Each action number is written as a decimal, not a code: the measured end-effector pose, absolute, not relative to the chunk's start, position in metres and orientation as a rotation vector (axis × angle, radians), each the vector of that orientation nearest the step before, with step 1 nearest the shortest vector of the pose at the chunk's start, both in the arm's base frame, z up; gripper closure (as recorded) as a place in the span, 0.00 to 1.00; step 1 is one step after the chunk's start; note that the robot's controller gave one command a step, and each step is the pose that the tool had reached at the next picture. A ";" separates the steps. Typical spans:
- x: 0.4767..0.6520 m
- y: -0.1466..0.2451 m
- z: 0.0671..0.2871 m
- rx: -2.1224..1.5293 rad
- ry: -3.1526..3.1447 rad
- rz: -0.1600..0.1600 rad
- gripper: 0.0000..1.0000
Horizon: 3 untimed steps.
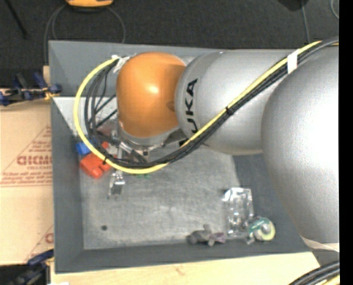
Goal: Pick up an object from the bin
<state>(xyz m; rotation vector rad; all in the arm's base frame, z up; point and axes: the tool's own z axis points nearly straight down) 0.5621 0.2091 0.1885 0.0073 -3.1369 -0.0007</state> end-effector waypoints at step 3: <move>0.637 0.222 0.102 1.060 -2.962 0.002 0.00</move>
Offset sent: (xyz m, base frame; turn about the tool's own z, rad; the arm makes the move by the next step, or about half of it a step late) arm 0.0685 0.0027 -0.1185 -0.2249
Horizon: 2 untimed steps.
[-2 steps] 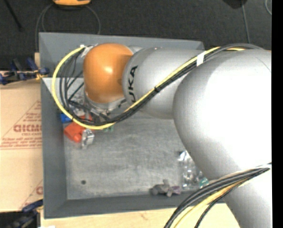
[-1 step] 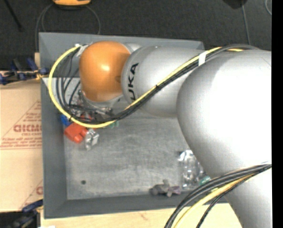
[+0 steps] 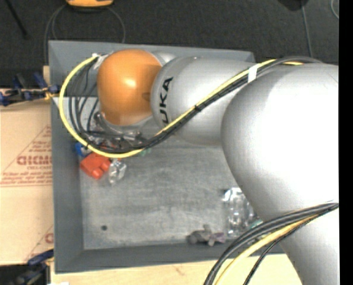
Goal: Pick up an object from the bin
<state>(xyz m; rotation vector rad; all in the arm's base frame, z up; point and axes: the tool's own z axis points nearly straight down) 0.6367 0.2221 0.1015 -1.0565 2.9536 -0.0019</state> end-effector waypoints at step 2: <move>0.643 0.228 0.077 -1.337 2.835 0.004 0.00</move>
Offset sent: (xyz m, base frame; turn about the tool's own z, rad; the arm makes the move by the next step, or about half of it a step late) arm 0.0010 0.0056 -0.0315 -0.2034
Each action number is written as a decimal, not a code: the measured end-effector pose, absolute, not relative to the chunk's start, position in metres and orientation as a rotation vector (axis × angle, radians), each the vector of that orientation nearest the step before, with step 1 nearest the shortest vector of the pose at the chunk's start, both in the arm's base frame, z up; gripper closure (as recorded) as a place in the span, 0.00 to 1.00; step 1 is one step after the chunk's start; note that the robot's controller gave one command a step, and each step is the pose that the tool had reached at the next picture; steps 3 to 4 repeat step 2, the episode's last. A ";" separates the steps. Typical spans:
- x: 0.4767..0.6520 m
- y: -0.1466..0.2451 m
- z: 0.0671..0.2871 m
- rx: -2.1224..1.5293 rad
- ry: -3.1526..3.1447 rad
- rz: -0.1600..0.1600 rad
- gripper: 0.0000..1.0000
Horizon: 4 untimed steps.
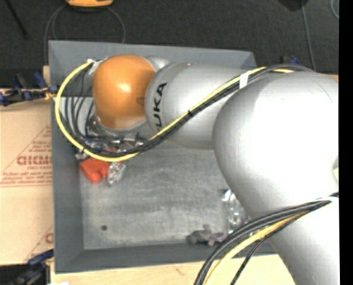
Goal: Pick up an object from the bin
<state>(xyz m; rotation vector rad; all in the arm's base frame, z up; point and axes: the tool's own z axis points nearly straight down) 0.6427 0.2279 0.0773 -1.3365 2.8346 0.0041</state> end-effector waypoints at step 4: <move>0.647 0.227 0.183 -1.323 2.834 -0.003 1.00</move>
Offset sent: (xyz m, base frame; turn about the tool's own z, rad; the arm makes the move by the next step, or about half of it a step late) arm 0.0000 0.0000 0.0000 0.0000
